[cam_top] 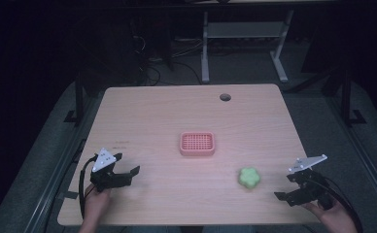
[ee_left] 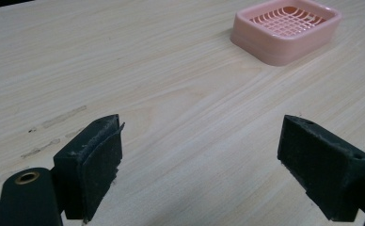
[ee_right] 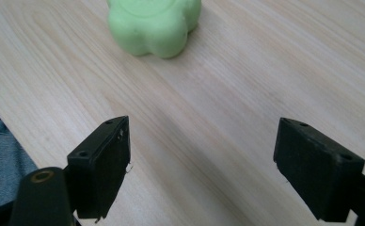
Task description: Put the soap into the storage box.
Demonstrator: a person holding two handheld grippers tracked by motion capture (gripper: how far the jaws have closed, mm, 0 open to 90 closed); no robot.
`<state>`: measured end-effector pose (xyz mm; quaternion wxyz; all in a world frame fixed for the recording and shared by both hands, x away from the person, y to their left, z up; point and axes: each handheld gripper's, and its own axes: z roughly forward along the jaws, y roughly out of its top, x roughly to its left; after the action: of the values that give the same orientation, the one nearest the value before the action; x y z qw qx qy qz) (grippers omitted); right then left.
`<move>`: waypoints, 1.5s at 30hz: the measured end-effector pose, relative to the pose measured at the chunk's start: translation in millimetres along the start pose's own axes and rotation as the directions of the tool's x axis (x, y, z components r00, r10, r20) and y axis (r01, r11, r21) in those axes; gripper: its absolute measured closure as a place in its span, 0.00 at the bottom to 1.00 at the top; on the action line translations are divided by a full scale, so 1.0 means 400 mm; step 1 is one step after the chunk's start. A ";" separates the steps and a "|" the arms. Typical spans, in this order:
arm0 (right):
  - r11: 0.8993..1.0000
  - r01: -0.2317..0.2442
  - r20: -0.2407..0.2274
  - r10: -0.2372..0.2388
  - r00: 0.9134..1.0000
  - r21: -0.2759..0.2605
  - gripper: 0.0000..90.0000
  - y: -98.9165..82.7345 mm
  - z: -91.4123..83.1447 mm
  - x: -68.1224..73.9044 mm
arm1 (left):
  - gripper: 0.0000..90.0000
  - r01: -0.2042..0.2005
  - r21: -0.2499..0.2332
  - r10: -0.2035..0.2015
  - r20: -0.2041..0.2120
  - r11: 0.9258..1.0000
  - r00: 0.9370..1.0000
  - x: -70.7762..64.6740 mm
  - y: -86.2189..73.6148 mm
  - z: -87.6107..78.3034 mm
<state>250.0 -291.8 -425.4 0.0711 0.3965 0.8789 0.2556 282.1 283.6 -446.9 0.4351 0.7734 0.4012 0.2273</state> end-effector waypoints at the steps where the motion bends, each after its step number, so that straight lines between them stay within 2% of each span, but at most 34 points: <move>1: 1.000 0.010 -0.001 -0.010 1.000 0.005 0.21 0.006 0.001 0.000 | 0.16 0.001 0.002 -0.001 0.001 1.000 1.000 -0.002 0.000 0.000; 5: 0.999 0.025 -0.003 -0.025 1.000 0.033 0.21 0.026 0.002 0.001 | 0.16 0.003 0.000 -0.003 0.001 1.000 1.000 -0.002 -0.001 0.001; 10: 0.999 0.038 -0.004 -0.038 0.999 0.028 0.22 0.047 -0.002 0.005 | 0.16 -0.001 -0.001 0.001 -0.002 1.000 1.000 0.001 -0.001 -0.006; 14: 0.998 0.047 -0.005 -0.047 0.999 0.043 0.21 0.069 -0.001 0.009 | 0.16 0.005 -0.004 -0.005 -0.005 1.000 1.000 0.003 -0.002 -0.008; 16: 0.996 0.075 0.001 -0.076 0.997 0.055 0.21 0.087 0.004 0.014 | 0.16 0.008 -0.008 -0.008 -0.004 1.000 1.000 0.003 -0.003 -0.009; 21: 0.994 0.087 -0.010 -0.087 0.996 0.067 0.19 0.115 0.014 0.019 | 0.16 0.007 -0.010 -0.007 -0.009 1.000 1.000 0.007 -0.004 -0.012; 23: 0.991 0.105 -0.024 -0.103 0.994 0.084 0.19 0.136 0.024 0.024 | 0.16 0.015 -0.012 -0.015 -0.010 1.000 1.000 0.007 -0.005 -0.014; 30: 0.982 0.150 -0.032 -0.147 0.989 0.116 0.18 0.182 0.048 0.041 | 0.16 0.009 -0.012 -0.010 -0.009 1.000 1.000 0.007 -0.005 -0.016; 45: 0.967 0.200 -0.055 -0.193 0.980 0.155 0.16 0.233 0.104 0.066 | 0.16 0.014 -0.018 -0.014 -0.013 1.000 1.000 0.011 -0.006 -0.019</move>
<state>307.5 -204.5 -412.1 0.0468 0.3069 0.9327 0.1836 278.3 291.5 -445.1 0.4408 0.7653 0.4073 0.2327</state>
